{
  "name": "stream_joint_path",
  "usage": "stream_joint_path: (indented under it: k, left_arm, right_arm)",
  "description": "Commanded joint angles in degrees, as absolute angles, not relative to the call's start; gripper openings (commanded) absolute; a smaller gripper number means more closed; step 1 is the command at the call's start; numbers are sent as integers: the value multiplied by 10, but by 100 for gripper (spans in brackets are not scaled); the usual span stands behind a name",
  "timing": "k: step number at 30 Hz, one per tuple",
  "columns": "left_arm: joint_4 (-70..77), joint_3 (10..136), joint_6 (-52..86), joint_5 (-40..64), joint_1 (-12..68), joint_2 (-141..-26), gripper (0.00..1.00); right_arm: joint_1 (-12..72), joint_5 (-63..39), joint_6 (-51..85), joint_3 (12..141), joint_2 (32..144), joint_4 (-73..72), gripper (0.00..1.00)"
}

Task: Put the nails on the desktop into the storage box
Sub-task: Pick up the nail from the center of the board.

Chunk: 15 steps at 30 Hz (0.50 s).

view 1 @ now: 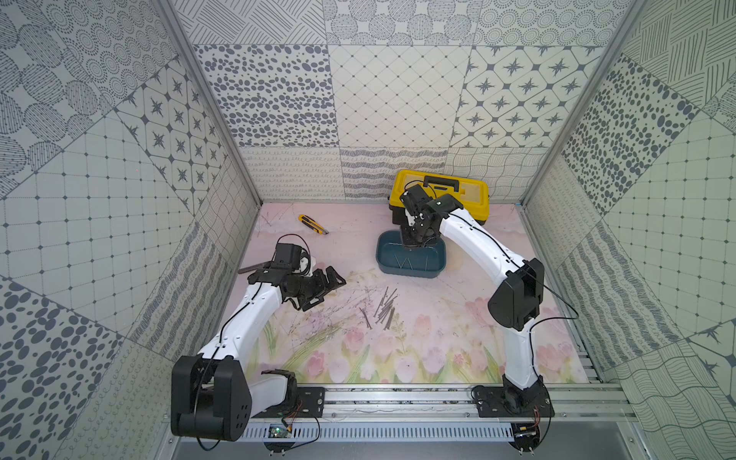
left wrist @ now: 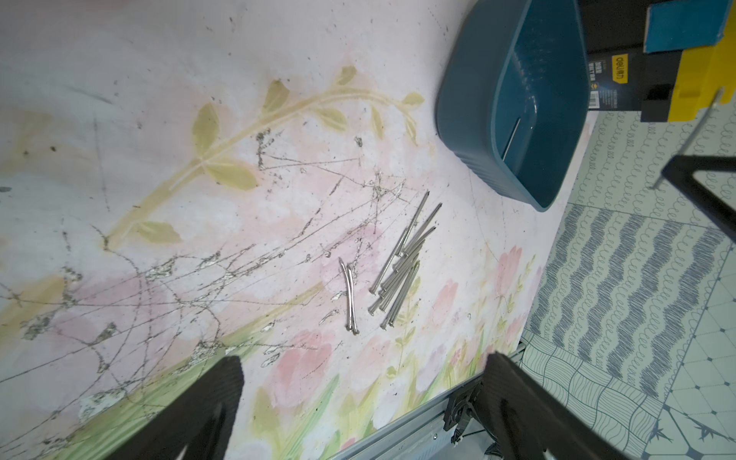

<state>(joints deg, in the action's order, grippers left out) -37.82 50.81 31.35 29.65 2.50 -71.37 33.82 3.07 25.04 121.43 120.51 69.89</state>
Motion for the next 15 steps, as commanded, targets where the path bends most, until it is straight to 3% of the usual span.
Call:
stream_joint_path:
  k: [1, 15]
  left_arm:
    - [-369, 505, 308, 331, 48, -709, 99]
    - [-393, 501, 306, 323, 55, -711, 100]
  right_arm:
    - [326, 40, 229, 1237, 1243, 706, 0]
    - [290, 56, 189, 1223, 1307, 697, 0]
